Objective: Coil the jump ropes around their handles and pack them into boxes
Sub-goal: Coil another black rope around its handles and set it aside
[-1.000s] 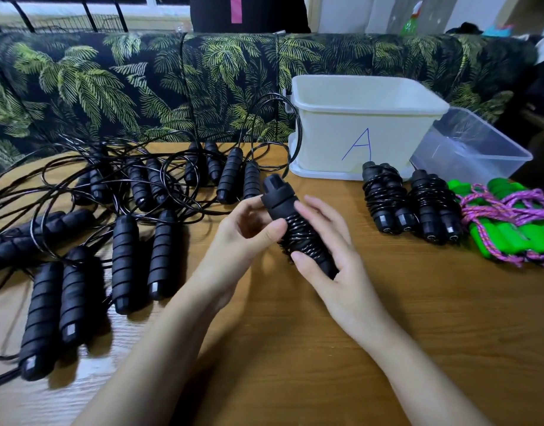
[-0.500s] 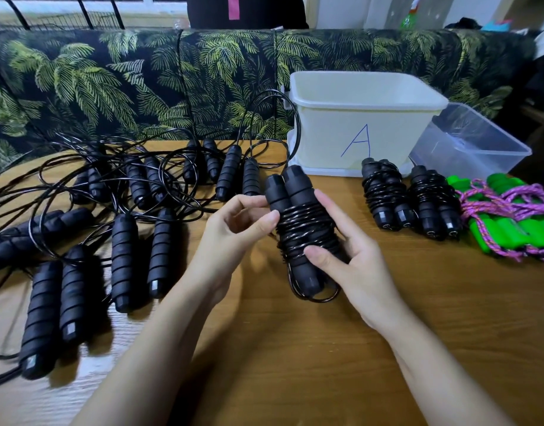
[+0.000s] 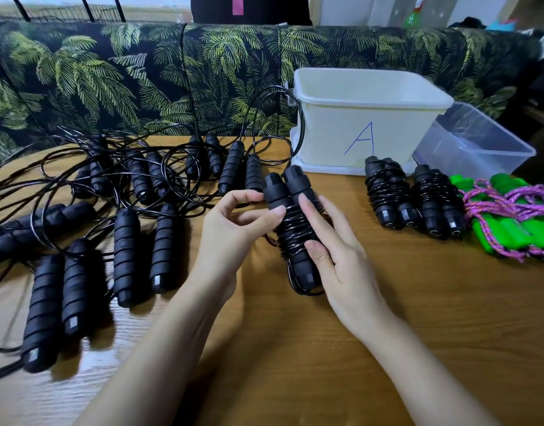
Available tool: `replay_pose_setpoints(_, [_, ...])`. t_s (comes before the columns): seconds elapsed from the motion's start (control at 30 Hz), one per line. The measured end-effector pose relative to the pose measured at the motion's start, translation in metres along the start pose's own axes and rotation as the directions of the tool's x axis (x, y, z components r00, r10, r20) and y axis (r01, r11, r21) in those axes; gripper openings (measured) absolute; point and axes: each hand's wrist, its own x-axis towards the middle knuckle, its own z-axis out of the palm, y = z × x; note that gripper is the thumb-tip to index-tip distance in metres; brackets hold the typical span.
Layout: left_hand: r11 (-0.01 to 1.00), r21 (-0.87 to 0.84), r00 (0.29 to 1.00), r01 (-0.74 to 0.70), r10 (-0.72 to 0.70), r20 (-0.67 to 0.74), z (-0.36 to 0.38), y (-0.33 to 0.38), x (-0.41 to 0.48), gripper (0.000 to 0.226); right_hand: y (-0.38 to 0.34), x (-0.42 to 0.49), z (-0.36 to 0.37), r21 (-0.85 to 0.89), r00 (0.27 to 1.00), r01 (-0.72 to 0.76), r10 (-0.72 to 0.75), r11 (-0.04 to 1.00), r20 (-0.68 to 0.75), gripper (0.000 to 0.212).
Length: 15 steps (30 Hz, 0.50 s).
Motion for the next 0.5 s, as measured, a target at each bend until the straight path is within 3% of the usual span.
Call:
replay_pose_setpoints(0.1, [1.0, 0.018, 0.999, -0.023, 0.024, -0.046, 0.004, -0.002, -0.004, 0.029, -0.005, -0.003, 0.004, -0.252, 1.0, 0.007, 0.0, 0.968, 0.03, 0.063])
replay_pose_setpoints(0.2, [0.997, 0.067, 0.997, -0.048, 0.052, -0.054, 0.009, -0.006, -0.009, 0.03, -0.013, -0.003, 0.007, -0.5, 1.0, -0.029, 0.022, 0.866, -0.02, 0.091])
replay_pose_setpoints(0.27, [0.991, 0.111, 0.996, -0.078, 0.083, -0.042, 0.011, -0.007, -0.012, 0.031, -0.016, -0.002, 0.01, -0.602, 0.999, -0.009, -0.021, 0.798, -0.042, 0.095])
replay_pose_setpoints(0.37, [0.977, 0.172, 0.992, -0.128, 0.13, 0.001, 0.009, -0.007, -0.01, 0.032, -0.013, -0.003, 0.009, -0.596, 0.994, 0.037, -0.088, 0.802, -0.058, 0.087])
replay_pose_setpoints(0.5, [0.934, 0.264, 0.966, -0.24, 0.202, 0.162, 0.0, -0.009, -0.003, 0.037, -0.004, -0.005, 0.006, -0.402, 0.992, 0.026, -0.073, 0.915, -0.103, 0.084])
